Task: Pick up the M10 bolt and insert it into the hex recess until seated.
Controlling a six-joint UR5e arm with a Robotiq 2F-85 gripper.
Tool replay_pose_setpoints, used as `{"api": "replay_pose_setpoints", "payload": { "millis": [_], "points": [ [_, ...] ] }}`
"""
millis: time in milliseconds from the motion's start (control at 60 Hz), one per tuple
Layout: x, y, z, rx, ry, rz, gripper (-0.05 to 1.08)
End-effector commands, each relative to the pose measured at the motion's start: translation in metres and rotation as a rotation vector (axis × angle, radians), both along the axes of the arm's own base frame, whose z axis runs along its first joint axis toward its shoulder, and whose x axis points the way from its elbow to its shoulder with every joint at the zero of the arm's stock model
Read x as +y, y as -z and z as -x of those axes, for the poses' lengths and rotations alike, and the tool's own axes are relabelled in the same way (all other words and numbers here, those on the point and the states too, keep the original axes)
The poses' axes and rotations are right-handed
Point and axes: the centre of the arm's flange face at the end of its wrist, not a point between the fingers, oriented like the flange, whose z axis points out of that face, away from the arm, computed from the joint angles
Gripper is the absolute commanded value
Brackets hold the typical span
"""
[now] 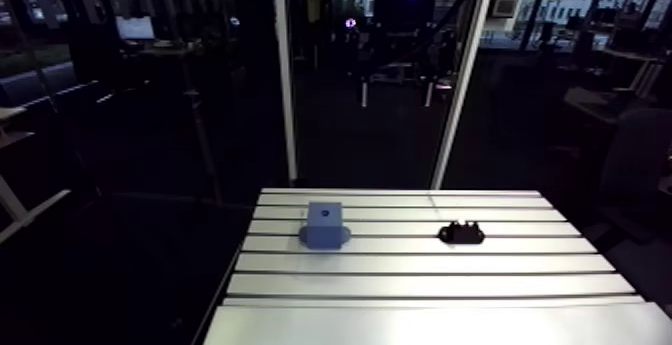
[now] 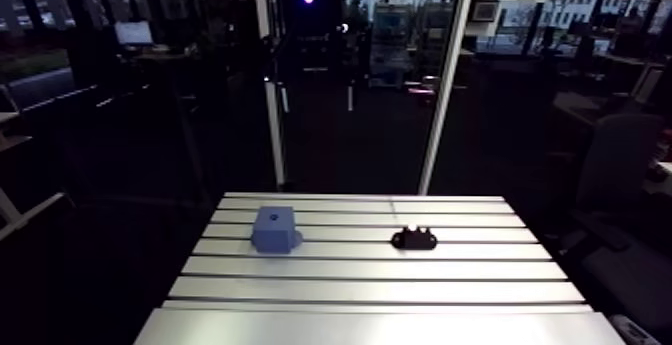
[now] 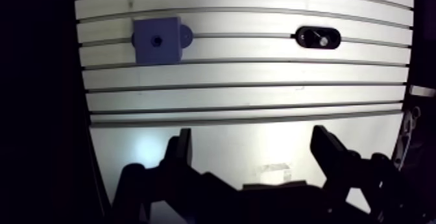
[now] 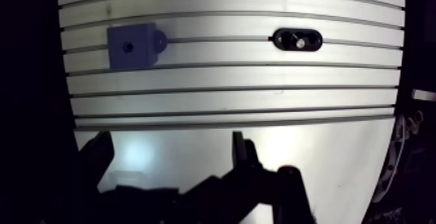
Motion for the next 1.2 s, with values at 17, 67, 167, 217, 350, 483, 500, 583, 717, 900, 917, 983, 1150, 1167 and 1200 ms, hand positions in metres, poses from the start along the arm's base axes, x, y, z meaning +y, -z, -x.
{"api": "replay_pose_setpoints", "payload": {
  "millis": [17,67,167,217,350,483,500,583,717,900,917,983,1150,1167,1200],
  "points": [
    [0.003,0.003,0.004,-0.005,0.003,0.000,0.01],
    [0.003,0.005,0.004,-0.008,0.004,0.000,0.01],
    [0.003,0.006,0.004,-0.011,0.004,0.001,0.01],
    [0.004,0.007,0.004,-0.011,0.006,0.002,0.01],
    [0.005,0.009,0.003,-0.015,0.007,0.000,0.01],
    [0.014,0.010,0.006,-0.016,-0.007,-0.002,0.01],
    [0.014,0.010,0.006,-0.016,-0.007,-0.002,0.01],
    [0.029,0.015,0.008,-0.016,-0.001,0.000,0.01],
    [0.053,0.021,0.013,0.004,0.020,-0.003,0.01],
    [0.080,0.035,0.016,0.031,0.071,-0.005,0.01],
    [0.080,0.035,0.016,0.031,0.071,-0.005,0.01],
    [0.083,0.040,0.016,0.037,0.081,-0.006,0.01],
    [0.092,0.057,0.015,0.043,0.110,-0.005,0.01],
    [0.093,0.060,0.015,0.046,0.113,-0.002,0.01],
    [0.094,0.063,0.016,0.051,0.118,0.000,0.01]
  ]
}}
